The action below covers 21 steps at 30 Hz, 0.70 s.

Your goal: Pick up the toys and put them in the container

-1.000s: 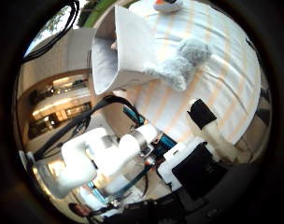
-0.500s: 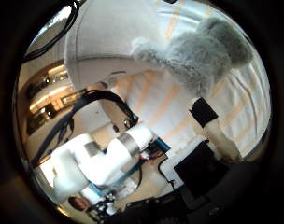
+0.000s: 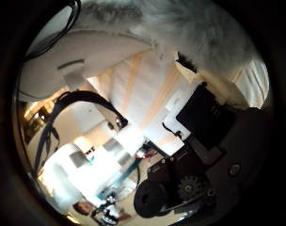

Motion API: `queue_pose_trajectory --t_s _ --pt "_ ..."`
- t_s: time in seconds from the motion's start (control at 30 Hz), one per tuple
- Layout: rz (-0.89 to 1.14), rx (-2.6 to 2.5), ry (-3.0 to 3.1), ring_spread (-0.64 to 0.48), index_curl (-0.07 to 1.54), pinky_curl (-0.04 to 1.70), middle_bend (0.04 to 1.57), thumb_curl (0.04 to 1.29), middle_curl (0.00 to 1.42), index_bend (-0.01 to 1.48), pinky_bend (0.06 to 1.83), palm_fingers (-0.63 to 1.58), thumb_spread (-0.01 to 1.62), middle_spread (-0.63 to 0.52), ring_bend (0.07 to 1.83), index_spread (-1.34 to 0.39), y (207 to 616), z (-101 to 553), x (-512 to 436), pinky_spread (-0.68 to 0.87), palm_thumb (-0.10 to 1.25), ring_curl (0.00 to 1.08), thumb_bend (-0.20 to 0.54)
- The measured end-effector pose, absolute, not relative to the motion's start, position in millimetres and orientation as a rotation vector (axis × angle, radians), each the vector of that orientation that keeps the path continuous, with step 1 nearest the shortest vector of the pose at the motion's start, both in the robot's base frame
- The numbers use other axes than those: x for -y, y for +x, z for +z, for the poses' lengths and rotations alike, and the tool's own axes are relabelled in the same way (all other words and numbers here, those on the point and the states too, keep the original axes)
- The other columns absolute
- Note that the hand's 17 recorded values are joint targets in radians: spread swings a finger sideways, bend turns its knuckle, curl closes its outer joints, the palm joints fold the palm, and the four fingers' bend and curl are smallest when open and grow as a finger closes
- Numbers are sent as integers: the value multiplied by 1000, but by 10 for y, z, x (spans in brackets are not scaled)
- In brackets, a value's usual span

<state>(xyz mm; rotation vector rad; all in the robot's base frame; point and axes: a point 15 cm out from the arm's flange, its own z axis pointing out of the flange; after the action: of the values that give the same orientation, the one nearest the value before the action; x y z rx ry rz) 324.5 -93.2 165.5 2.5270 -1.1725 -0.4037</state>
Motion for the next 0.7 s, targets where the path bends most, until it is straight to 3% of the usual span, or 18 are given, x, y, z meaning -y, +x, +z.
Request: queue_pose_trajectory --t_s 0.03,0.13,0.27,0.47,0.7 --pt "-381 1195 2533 78 199 251 733 433 591 96 512 960 1063 -167 1078 -402 3256 1726 966 351 873 593 -26" --pt "-284 1300 2539 6 173 359 850 443 692 215 878 1138 1063 -217 1149 -507 3271 2002 1157 354 885 667 -23" --pt "-182 1425 2550 -50 195 498 978 473 794 375 1178 1150 1111 -237 1184 -617 3217 2373 1291 311 948 735 -2" --pt "-271 1454 2517 -88 232 605 1057 498 872 513 1361 1087 1155 -247 1223 -705 2811 2902 1164 260 973 781 -9" --pt "-170 1461 2793 -117 283 688 1113 522 940 634 1445 1003 1189 -252 1271 -788 2736 4299 280 215 991 831 -11"
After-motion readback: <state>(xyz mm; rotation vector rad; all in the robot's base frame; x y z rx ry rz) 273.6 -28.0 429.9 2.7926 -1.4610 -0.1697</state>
